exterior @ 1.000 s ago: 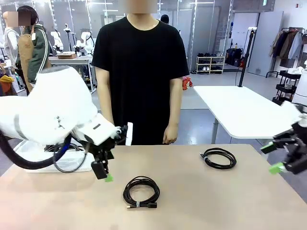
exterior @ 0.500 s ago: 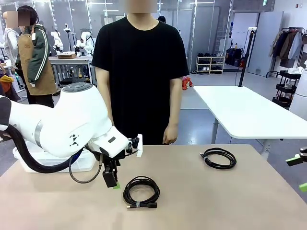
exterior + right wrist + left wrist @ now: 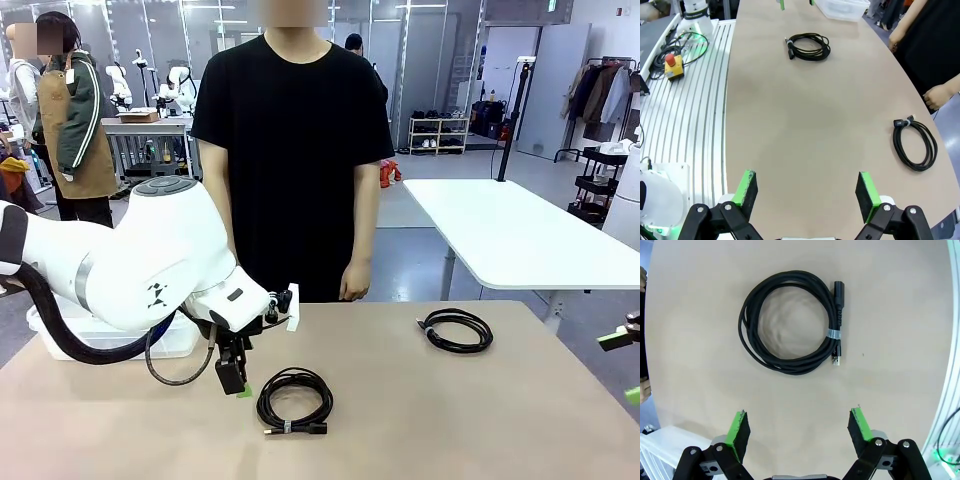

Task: Organize and store the cables.
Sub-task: Place the USB Extension Cable into the Organizing box.

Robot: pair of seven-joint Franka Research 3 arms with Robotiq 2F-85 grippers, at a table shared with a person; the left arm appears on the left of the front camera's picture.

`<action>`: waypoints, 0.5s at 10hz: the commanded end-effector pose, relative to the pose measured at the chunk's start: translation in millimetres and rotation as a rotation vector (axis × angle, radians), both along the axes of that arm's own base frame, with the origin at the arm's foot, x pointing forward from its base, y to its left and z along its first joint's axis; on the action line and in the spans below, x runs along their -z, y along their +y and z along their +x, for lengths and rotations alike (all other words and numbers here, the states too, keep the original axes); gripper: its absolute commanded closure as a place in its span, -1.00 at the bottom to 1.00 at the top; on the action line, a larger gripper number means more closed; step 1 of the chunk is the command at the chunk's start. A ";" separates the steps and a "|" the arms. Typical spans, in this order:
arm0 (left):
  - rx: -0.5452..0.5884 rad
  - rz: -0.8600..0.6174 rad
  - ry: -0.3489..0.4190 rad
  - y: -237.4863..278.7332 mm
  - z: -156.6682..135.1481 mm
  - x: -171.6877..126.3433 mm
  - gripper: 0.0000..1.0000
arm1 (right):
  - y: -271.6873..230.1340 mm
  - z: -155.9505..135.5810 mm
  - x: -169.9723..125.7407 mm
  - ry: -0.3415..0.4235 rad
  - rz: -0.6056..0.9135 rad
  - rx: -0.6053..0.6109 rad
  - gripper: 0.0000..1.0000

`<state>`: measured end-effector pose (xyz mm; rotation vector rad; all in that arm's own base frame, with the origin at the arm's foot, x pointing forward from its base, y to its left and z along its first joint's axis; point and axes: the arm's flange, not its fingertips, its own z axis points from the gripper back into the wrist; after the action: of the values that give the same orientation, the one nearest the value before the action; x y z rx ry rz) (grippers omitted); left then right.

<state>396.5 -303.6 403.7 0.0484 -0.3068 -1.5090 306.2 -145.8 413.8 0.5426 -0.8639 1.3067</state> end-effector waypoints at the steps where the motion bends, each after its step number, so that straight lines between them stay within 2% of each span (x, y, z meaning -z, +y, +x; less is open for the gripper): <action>1: -0.002 0.000 -0.007 1.1 0.5 -2.4 -1.00 | -0.5 0.1 -3.2 -0.006 0.010 0.000 -1.00; 3: -0.001 0.000 0.000 0.2 0.2 0.0 -1.00 | -0.5 0.1 -3.2 -0.006 0.010 0.000 -1.00; 5: 0.007 -0.036 0.012 -14.8 -13.2 6.5 -1.00 | -0.5 0.1 -3.2 -0.006 0.010 0.000 -1.00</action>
<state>389.7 -311.0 401.6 0.0406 -0.3038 -1.5227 304.8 -145.4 415.1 0.5430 -0.8577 1.3053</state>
